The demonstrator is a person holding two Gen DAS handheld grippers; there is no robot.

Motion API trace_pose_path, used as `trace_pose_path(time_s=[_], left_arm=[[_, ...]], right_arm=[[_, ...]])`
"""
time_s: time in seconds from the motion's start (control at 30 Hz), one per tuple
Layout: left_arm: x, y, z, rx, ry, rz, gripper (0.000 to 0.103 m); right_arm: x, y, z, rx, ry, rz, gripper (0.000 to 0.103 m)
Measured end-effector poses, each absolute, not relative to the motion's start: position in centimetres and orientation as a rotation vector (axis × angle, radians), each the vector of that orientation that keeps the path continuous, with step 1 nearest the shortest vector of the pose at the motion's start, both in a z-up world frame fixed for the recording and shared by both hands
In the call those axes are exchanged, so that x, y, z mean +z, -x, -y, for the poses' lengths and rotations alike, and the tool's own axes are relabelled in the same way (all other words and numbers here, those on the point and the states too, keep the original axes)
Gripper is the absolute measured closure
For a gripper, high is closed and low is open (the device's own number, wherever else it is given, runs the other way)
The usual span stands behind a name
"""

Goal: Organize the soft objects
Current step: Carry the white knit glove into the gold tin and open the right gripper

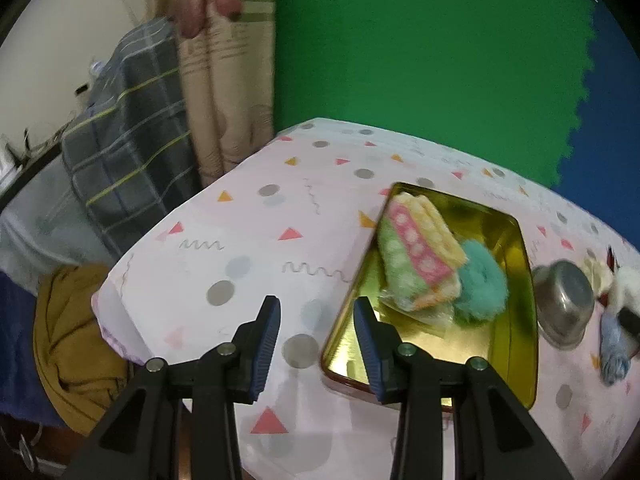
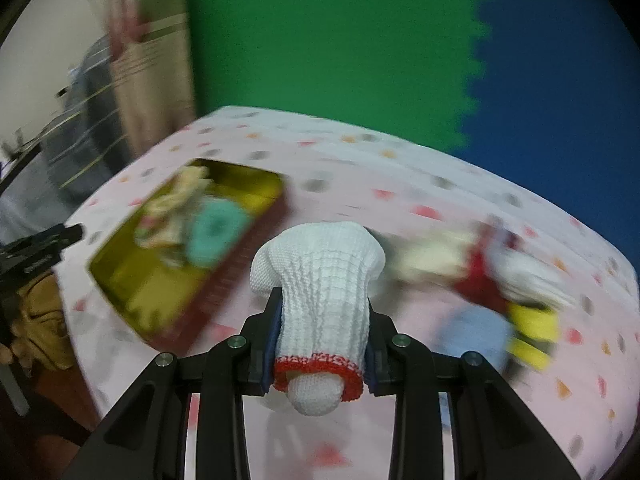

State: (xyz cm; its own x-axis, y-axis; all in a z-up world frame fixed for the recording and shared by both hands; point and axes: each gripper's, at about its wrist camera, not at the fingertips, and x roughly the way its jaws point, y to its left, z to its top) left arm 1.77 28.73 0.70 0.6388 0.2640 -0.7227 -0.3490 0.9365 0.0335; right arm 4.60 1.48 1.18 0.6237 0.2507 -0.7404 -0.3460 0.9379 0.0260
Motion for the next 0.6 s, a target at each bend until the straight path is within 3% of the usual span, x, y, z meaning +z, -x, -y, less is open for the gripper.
trace_pose_path(time_s=[0.3, 0.6], left_arm=[[0.9, -1.5, -30.0, 0.384, 0.144, -0.798, 0.064], [0.6, -1.7, -30.7, 0.397, 0.179, -0.807, 0.064]], right_arm=[[-0.6, -6.4, -12.7, 0.479, 0.259, -0.853, 0.073], [-4.0, -7.5, -15.7, 0.487, 0.295, -0.931, 0.072]])
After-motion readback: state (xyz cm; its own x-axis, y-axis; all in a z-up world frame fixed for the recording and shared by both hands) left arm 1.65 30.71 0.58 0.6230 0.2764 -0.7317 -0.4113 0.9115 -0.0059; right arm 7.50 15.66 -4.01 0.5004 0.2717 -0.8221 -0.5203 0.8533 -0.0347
